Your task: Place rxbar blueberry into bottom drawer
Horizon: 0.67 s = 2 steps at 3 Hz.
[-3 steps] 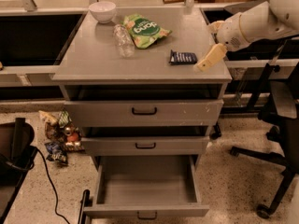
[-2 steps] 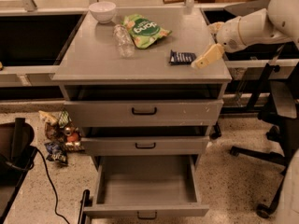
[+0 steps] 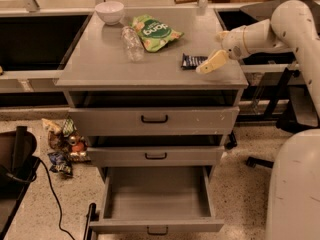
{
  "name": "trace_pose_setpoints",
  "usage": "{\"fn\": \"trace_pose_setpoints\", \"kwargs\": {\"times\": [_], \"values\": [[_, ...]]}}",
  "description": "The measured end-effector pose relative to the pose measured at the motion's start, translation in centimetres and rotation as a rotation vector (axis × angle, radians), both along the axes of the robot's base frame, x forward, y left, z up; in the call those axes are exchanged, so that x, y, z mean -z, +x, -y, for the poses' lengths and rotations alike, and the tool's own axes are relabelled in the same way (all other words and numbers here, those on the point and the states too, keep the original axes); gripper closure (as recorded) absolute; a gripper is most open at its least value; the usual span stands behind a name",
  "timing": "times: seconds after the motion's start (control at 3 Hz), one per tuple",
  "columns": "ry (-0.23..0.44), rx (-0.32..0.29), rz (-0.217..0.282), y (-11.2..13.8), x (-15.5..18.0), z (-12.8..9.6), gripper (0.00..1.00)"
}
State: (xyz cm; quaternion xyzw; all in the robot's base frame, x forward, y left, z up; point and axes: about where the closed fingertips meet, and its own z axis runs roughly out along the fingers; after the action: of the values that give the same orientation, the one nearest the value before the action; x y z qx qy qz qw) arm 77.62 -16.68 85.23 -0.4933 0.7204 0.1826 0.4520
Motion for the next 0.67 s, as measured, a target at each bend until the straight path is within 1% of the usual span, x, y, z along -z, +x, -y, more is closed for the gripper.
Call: {"fn": "trace_pose_setpoints", "kwargs": {"times": [0.33, 0.67], "values": [[0.013, -0.013, -0.039, 0.7, 1.5, -1.2, 0.0], [0.032, -0.021, -0.075, 1.1, 3.0, -2.2, 0.17]]}}
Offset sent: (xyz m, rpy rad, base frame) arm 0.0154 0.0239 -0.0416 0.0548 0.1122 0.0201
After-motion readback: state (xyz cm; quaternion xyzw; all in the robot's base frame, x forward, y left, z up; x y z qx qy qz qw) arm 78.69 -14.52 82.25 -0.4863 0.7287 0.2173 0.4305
